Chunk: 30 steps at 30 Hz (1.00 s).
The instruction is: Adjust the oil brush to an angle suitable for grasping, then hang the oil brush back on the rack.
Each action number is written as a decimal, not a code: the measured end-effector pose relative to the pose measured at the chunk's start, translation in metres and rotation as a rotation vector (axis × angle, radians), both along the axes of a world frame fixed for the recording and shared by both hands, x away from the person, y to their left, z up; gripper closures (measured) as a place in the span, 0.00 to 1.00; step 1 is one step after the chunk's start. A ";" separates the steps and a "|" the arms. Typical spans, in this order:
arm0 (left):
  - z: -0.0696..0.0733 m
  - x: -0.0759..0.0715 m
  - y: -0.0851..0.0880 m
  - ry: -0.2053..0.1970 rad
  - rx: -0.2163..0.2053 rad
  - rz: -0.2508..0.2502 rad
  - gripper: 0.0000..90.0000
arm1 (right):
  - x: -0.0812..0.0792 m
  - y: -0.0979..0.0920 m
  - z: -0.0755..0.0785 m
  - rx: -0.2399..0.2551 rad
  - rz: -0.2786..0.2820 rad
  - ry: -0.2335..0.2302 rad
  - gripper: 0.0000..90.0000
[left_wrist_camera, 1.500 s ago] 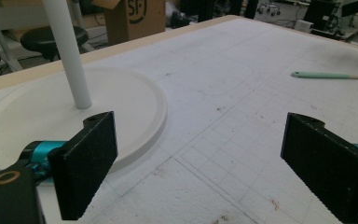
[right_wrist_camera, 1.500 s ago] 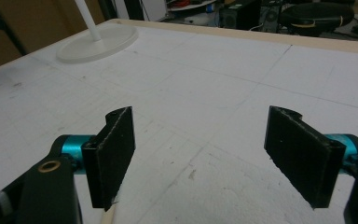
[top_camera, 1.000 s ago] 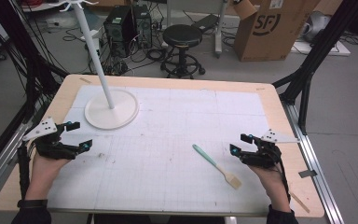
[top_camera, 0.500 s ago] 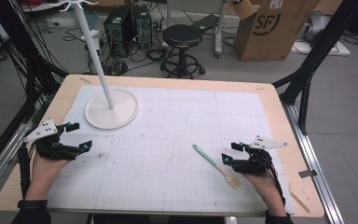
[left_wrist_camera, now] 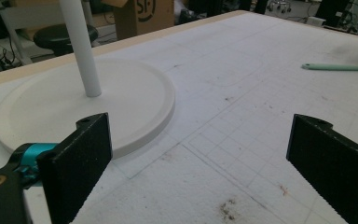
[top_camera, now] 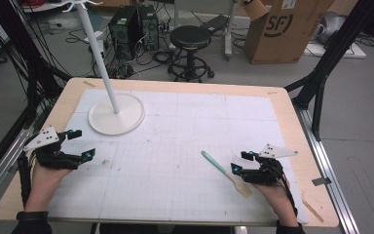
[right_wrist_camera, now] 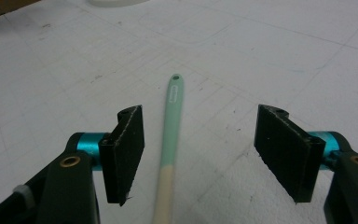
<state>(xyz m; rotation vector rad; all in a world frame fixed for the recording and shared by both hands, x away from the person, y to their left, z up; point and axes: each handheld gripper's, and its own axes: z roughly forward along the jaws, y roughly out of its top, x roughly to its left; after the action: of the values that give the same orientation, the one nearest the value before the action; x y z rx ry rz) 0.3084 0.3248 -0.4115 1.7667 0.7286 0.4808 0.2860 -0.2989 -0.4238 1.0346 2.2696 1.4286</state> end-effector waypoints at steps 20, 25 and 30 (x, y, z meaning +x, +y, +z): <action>-0.002 -0.001 0.000 0.019 0.004 0.001 0.08 | -0.009 0.002 -0.009 -0.049 0.017 0.055 0.44; -0.002 -0.001 -0.001 0.020 0.003 0.002 0.08 | -0.010 0.009 -0.015 -0.079 0.042 0.085 0.52; -0.003 -0.001 -0.001 0.022 0.007 0.000 0.08 | -0.011 0.017 -0.021 -0.129 0.035 0.115 0.59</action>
<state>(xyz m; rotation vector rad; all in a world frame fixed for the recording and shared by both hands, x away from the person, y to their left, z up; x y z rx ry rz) 0.3076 0.3235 -0.4144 1.7806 0.7430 0.4648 0.2754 -0.2819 -0.4452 1.0668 2.4365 1.2457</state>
